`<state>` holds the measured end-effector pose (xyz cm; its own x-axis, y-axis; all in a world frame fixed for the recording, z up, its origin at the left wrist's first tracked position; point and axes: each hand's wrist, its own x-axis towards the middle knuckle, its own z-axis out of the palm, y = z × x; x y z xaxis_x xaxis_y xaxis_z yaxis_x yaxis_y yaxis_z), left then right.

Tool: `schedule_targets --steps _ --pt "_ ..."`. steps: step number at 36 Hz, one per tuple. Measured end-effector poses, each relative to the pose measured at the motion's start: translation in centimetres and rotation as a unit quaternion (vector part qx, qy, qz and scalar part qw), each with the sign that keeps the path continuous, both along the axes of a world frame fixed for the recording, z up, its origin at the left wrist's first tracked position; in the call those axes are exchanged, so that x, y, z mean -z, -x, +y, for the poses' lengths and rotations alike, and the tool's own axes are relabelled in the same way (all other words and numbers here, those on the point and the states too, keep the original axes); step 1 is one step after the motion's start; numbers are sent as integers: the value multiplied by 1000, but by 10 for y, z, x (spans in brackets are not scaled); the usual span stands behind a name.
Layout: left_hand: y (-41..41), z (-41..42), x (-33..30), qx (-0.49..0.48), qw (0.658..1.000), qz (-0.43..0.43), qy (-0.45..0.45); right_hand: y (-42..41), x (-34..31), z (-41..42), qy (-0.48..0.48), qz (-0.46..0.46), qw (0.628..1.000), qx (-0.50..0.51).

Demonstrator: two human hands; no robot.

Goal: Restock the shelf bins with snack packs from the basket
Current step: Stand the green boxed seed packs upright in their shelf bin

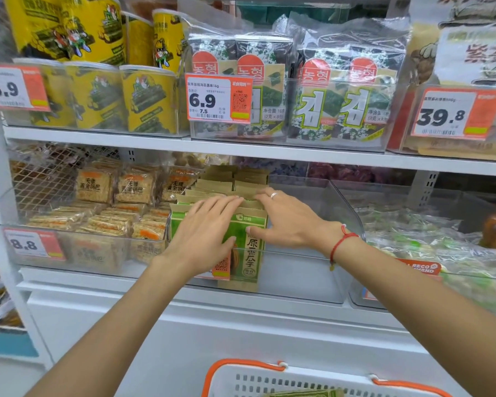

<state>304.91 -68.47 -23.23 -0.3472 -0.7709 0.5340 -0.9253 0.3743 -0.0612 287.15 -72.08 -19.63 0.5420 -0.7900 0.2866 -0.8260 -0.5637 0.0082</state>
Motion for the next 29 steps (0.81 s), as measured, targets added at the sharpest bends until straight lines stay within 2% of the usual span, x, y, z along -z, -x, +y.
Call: schedule_targets --steps 7,12,22,25,29 --pt "8 3 -4 -19 1000 12 -14 -2 -5 8 -27 1 999 23" --pt "20 11 -2 -39 999 26 3 10 -5 22 -53 -17 998 3" --pt "48 61 19 36 990 116 74 72 45 95 -11 -104 994 -17" --pt "59 85 45 25 987 155 26 89 76 117 0 -102 995 -5" --pt "74 112 94 -6 979 173 -113 109 140 141 -5 -28 1000 1"
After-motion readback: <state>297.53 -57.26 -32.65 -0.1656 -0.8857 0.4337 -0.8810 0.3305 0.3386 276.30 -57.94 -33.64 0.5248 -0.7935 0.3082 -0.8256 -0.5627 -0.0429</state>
